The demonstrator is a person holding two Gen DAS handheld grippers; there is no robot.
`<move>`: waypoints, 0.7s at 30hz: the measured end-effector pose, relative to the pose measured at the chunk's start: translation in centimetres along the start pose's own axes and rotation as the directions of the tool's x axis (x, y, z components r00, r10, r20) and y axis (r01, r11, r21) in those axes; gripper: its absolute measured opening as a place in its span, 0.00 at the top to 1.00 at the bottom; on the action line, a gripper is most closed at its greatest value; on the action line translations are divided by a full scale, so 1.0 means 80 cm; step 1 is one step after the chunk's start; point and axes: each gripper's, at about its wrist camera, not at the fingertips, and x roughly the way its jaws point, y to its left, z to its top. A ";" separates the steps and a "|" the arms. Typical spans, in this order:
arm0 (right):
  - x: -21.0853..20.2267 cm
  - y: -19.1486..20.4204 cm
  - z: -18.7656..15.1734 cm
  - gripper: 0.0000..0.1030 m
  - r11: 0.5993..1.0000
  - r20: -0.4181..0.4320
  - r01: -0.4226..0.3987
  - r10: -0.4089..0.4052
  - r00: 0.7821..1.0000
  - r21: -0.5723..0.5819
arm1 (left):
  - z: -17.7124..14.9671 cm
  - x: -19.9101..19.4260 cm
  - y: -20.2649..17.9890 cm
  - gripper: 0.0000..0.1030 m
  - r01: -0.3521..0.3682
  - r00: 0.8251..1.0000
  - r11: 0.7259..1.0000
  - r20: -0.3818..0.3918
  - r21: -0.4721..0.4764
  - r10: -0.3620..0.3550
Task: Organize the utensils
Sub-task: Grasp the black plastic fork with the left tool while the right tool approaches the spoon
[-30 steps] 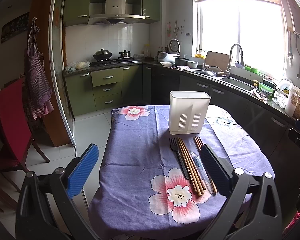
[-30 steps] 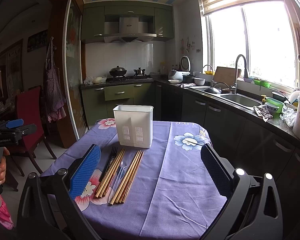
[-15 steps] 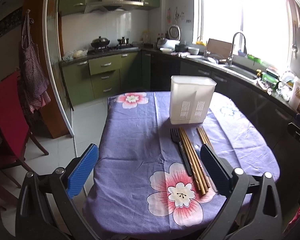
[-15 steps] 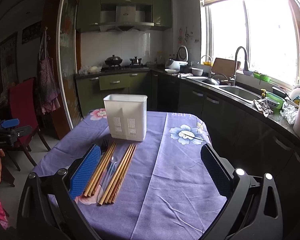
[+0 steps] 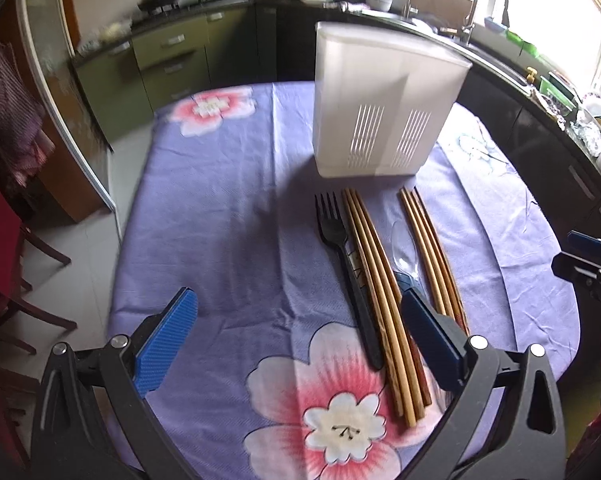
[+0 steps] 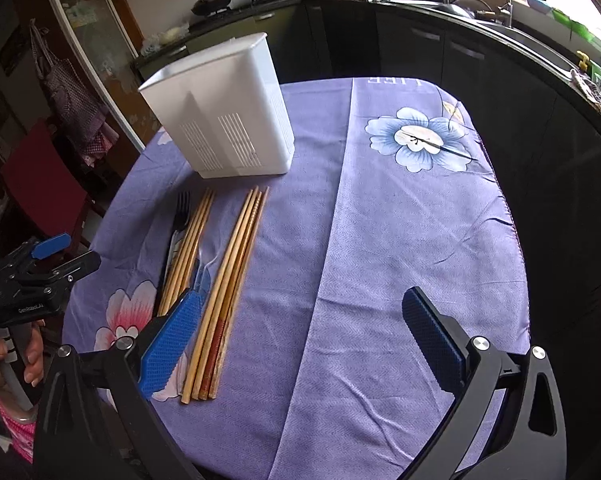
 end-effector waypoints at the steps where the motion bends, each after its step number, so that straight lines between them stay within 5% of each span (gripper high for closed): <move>1: 0.006 -0.002 0.002 0.04 1.000 -0.012 0.010 -0.010 1.000 0.004 | 0.006 0.012 -0.001 0.06 -0.001 1.000 1.000 -0.021 -0.007 0.001; 4: 0.024 -0.003 0.011 0.08 1.000 -0.043 0.008 -0.008 0.999 0.002 | 0.016 0.037 -0.005 0.09 0.003 0.997 1.000 -0.074 -0.022 -0.004; 8: 0.036 -0.003 0.021 0.20 1.000 -0.066 0.030 -0.031 0.997 -0.003 | 0.024 0.063 -0.011 0.37 0.027 0.988 0.998 -0.153 -0.052 -0.035; 21: 0.033 0.005 0.018 0.34 0.998 -0.062 0.058 -0.060 0.996 -0.034 | 0.045 0.104 -0.040 0.81 0.021 0.974 0.997 -0.225 -0.075 -0.037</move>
